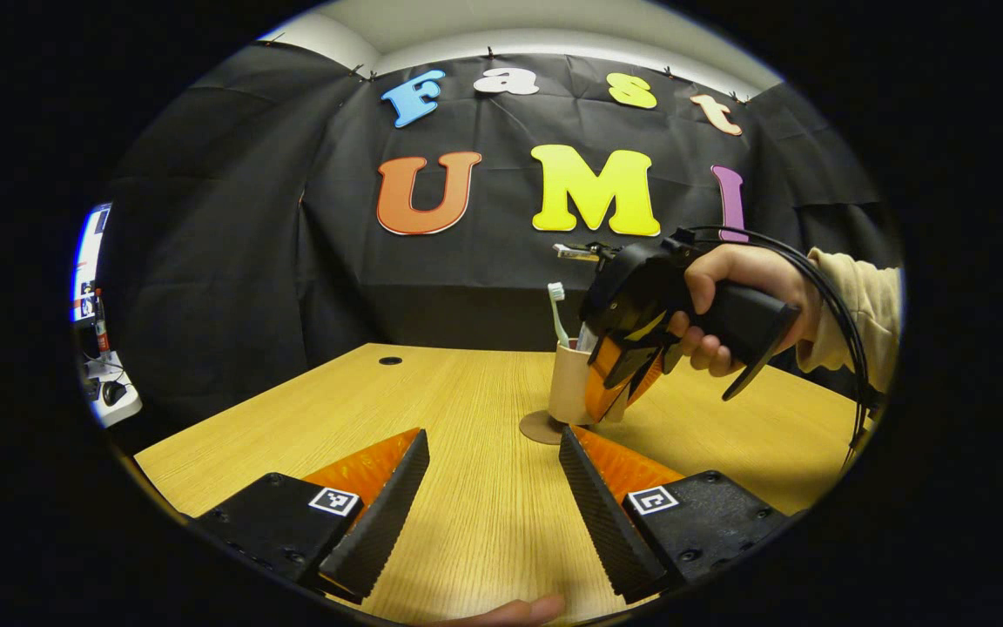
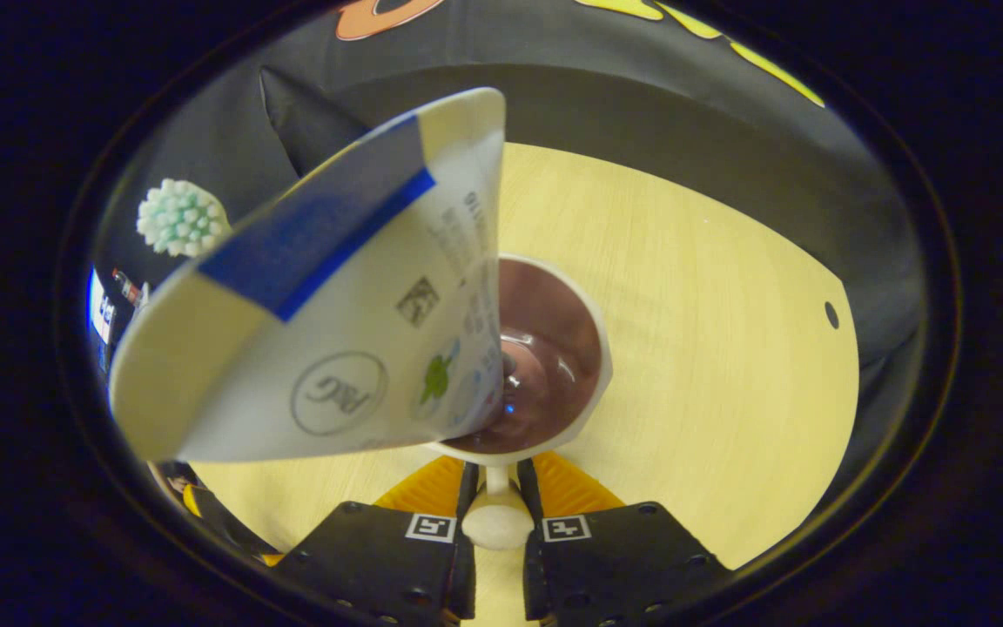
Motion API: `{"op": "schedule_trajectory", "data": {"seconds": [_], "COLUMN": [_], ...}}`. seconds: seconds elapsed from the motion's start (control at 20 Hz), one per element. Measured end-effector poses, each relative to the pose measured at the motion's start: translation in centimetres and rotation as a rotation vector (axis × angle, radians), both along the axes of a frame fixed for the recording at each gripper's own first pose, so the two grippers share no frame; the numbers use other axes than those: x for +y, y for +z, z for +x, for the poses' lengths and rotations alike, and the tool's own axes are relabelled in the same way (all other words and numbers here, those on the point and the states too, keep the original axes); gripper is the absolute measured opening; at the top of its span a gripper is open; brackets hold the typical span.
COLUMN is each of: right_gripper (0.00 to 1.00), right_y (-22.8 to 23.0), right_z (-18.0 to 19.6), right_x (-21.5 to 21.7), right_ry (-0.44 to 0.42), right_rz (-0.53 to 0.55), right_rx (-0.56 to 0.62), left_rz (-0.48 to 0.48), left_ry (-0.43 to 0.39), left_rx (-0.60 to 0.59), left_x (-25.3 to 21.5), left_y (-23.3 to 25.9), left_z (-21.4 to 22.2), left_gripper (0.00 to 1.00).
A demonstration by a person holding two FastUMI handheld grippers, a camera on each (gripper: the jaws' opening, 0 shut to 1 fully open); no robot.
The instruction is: Put the toothbrush and toothpaste on the desktop into the cup, then pick up the cup and place it on the coaster on the desktop.
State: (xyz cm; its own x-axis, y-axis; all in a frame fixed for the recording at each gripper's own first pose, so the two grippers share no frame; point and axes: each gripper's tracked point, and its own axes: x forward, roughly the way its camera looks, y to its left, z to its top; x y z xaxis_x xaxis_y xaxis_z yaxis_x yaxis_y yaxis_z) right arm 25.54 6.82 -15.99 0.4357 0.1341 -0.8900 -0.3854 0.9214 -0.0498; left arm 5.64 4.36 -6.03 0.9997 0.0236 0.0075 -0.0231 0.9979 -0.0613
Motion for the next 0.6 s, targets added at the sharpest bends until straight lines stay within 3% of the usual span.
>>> {"op": "schedule_trajectory", "data": {"seconds": [0.3,0.55,0.6], "right_gripper": [0.19,0.24,0.29], "right_y": [0.2,0.8,1.4], "right_z": [0.0,-0.7,-1.0], "right_x": [-0.1,0.3,0.7], "right_ry": [-0.003,-0.009,-0.005], "right_rz": [-0.012,0.018,0.041], "right_rx": [0.018,0.020,0.011], "left_rz": [0.016,0.022,0.021], "left_ry": [-0.021,-0.032,-0.035], "left_rx": [-0.066,-0.071,-0.069], "left_x": [-0.7,-1.1,-1.2], "left_y": [1.6,1.7,1.7], "left_z": [-1.7,-2.7,-2.9], "left_gripper": [0.96,0.96,0.96]}}
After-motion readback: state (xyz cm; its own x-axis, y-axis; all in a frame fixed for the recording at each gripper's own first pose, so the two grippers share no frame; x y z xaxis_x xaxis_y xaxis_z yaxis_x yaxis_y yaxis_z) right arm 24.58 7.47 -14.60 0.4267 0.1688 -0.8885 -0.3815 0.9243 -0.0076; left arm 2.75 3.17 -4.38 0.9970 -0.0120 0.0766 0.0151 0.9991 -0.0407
